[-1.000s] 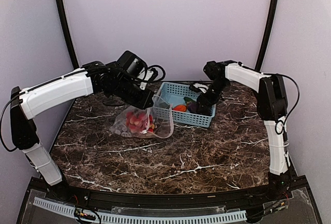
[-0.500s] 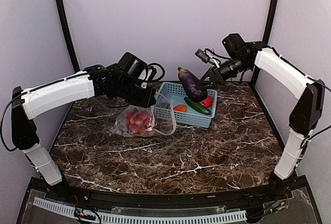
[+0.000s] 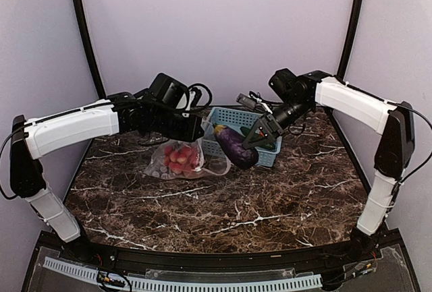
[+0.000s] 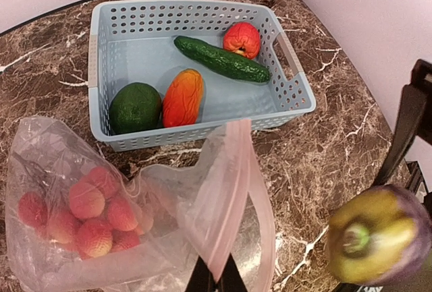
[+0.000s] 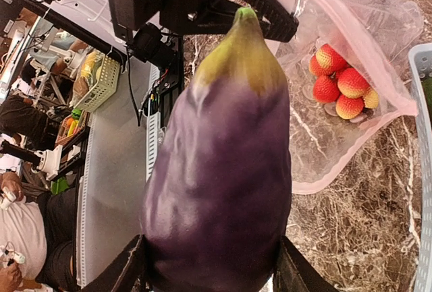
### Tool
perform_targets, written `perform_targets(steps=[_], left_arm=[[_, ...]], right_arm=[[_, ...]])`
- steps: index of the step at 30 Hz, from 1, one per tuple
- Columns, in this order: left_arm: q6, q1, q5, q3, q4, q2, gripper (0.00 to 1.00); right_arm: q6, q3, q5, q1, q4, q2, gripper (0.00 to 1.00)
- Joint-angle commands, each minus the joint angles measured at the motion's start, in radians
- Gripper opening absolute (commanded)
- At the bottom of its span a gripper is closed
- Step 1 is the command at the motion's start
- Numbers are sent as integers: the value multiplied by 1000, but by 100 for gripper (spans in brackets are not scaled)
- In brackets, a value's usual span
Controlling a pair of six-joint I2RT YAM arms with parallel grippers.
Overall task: Place the food in the zip-top bag and seal the zipper
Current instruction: Place the fake vegetable in the zipper food storage bag.
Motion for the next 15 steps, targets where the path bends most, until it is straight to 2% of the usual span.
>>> perform_targets(steps=[1,5,9,15], left_arm=[[3,6,13,-32,49,-73,1],[3,6,19,-58,72,-87,1],[12,7,114,-78,121,-90,1],[4,5,226,-101,173,-73,1]], right_arm=[[28,48,-39,16,-44,78,35],[36,77,-62,33,-89,141,35],[91,91,-25,42,-71,174,37],[179,213,24,51,-55,276,40]])
